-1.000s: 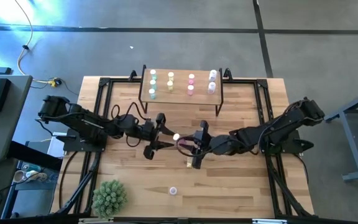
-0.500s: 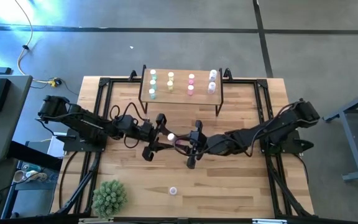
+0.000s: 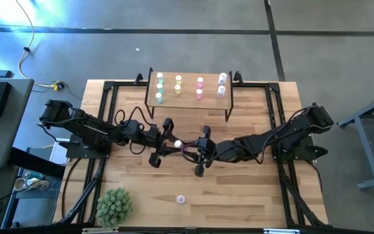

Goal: Pick and place medicine bottles onto shelf by color
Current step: Put the pink pill bottle on the shelf aligned with the other pink pill bottles

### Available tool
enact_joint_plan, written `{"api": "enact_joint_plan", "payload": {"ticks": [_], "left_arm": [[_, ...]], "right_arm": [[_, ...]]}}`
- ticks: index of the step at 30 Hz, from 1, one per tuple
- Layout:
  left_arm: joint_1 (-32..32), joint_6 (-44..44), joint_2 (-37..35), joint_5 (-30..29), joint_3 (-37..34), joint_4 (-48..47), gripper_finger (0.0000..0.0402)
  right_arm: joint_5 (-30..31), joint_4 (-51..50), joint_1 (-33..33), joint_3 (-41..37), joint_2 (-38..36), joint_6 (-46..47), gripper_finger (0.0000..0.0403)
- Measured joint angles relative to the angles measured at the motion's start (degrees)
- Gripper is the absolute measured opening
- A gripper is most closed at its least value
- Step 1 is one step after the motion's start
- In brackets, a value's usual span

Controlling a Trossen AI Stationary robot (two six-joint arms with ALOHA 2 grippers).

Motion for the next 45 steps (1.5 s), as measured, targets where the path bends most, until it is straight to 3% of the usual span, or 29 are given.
{"api": "enact_joint_plan", "payload": {"ticks": [5, 14, 27, 36, 45], "left_arm": [[0.0, 0.0, 0.0, 0.0, 0.0, -0.1, 0.0090], [0.0, 0.0, 0.1, 0.0, 0.0, -1.3, 0.0096], [0.4, 0.2, 0.1, -2.0, 0.0, -8.7, 0.0095], [2.8, -0.6, 0.1, -4.8, -0.1, -19.2, 0.0096], [3.1, -0.2, 0.1, -7.3, -0.1, -24.4, 0.0097]], "right_arm": [[-0.3, 0.0, 0.0, 0.0, 0.0, 0.0, 0.0098], [-0.5, -2.2, -0.1, 0.0, 0.0, 0.0, 0.0104], [-1.0, -12.0, -1.6, 0.0, -2.1, 3.0, 0.0205], [-4.6, -18.0, -3.1, 0.0, -7.4, 4.2, 0.0211], [-13.3, -17.5, -11.0, 0.0, -8.9, 2.5, 0.0211]]}}
